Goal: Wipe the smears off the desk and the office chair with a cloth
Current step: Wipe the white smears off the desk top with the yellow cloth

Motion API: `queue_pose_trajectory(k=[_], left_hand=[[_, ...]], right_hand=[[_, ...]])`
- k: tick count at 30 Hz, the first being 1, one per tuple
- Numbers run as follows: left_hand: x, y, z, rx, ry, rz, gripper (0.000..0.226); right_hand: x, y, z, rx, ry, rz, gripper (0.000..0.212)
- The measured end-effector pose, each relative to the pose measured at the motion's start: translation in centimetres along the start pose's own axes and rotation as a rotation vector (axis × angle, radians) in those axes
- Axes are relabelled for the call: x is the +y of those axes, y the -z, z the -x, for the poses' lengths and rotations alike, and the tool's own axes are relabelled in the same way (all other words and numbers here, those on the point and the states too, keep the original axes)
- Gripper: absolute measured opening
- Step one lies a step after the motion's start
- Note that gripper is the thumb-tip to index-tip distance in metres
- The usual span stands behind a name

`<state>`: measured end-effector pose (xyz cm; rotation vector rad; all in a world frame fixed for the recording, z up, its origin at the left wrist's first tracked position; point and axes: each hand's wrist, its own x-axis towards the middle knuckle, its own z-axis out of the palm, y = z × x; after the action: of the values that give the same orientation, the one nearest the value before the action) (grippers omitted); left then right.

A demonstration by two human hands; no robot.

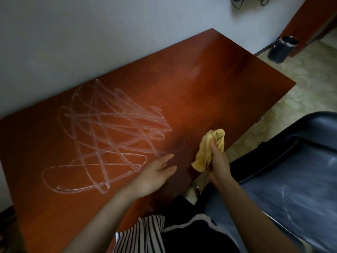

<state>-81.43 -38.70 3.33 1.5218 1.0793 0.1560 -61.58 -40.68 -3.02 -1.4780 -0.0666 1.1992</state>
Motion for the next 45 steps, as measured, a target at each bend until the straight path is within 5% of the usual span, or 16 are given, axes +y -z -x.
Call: queue_pose_trajectory(k=[2,5,11,15,24,27,30,41,45], left_hand=[[-2.7,-0.3,-0.3,-0.018,-0.035,-0.291,0.053],[-6.4,-0.2,-0.2,-0.025,-0.114,-0.679,0.061],[-11.3,-0.3,1.5,0.058,-0.071,-0.969,0.094],[-13.1,-0.6,2.9,0.150,-0.028,-1.004,0.104],[-13.9,-1.5,4.3,0.186,0.033,-0.990,0.114],[-14.3,-1.6,4.3,0.219,0.033,-1.039,0.108],[-14.8,-1.9,4.5,0.248,0.048,-1.064,0.107],[-15.9,-3.6,5.3,0.284,0.184,-1.005,0.090],[-16.0,-3.8,5.4,0.298,0.176,-1.020,0.090]], right_hand=[[-0.8,0.1,-1.6,0.184,0.271,0.383,0.041],[-0.7,-0.4,-4.5,0.171,0.660,0.776,0.031],[3.8,-3.0,-5.8,0.046,0.683,1.522,0.052],[8.0,-3.7,-3.1,-0.178,0.804,1.768,0.059],[8.7,3.3,-1.0,-0.671,1.318,1.871,0.060],[6.5,5.9,-1.7,-0.713,1.284,1.899,0.068],[4.0,6.9,-3.1,-0.576,1.062,1.833,0.083],[3.4,-0.9,-7.1,-0.021,0.601,1.658,0.052],[6.5,-4.8,-5.2,-0.089,0.649,1.715,0.054]])
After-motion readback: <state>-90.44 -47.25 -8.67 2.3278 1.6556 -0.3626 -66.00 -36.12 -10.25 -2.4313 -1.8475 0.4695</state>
